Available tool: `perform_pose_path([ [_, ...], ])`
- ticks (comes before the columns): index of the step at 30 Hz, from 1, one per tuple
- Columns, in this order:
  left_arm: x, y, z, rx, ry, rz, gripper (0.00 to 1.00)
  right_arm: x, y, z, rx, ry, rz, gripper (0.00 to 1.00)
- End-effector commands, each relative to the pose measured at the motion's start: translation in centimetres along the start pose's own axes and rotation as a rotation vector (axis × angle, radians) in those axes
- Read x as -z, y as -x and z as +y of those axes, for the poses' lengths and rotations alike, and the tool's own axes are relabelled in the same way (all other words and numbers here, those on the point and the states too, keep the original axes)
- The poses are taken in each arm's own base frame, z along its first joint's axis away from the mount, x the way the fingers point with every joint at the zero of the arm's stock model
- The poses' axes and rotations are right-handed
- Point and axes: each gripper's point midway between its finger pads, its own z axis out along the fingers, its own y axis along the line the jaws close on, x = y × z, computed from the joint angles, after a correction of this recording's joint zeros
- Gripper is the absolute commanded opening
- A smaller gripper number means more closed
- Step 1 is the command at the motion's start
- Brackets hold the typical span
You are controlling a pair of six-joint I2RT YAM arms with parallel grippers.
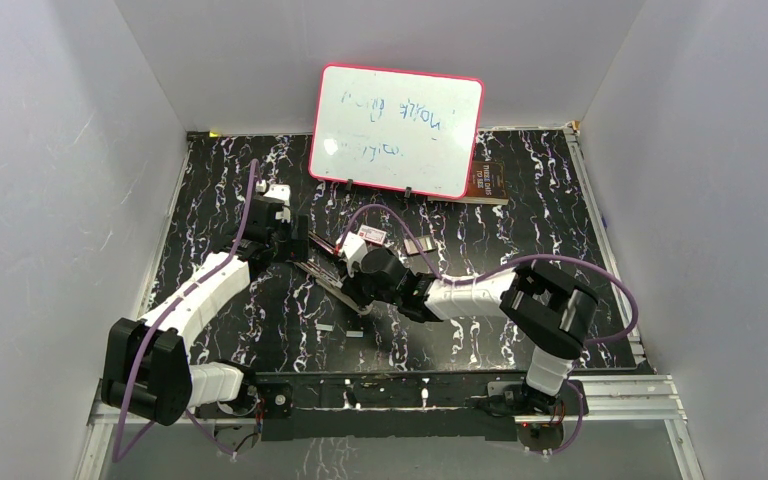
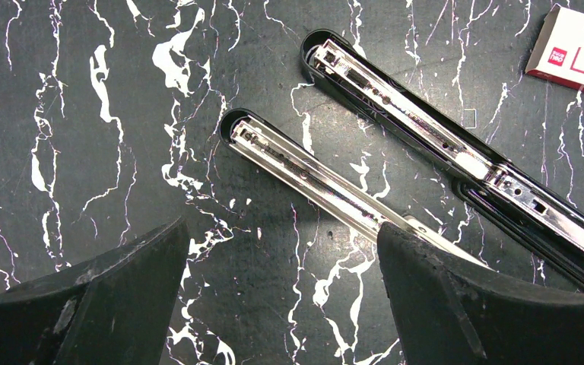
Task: Load the staples into the stapler
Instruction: Install the staple into the stapler.
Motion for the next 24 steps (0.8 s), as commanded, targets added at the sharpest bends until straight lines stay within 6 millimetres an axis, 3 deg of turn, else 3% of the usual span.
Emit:
perform_pose_path([
  [1, 0.4, 0.9, 0.0, -0.006, 0.0, -0.026, 0.92, -0.3, 2.9, 0.3, -0.008, -0.007, -0.07, 0.01],
  [10, 0.5, 0.9, 0.0, -0.009, 0.003, -0.029, 0.93, -0.3, 3.0, 0.1, -0.005, -0.019, -0.066, 0.02],
  [12, 0.5, 0.9, 0.0, -0.009, 0.001, -0.03, 0.93, -0.9, 1.8, 0.0, -0.003, -0.023, -0.035, 0.02],
  [24, 0.6, 1.0, 0.0, -0.009, 0.001, -0.034, 0.93, -0.9, 1.5, -0.1, -0.003, -0.03, -0.019, 0.02],
])
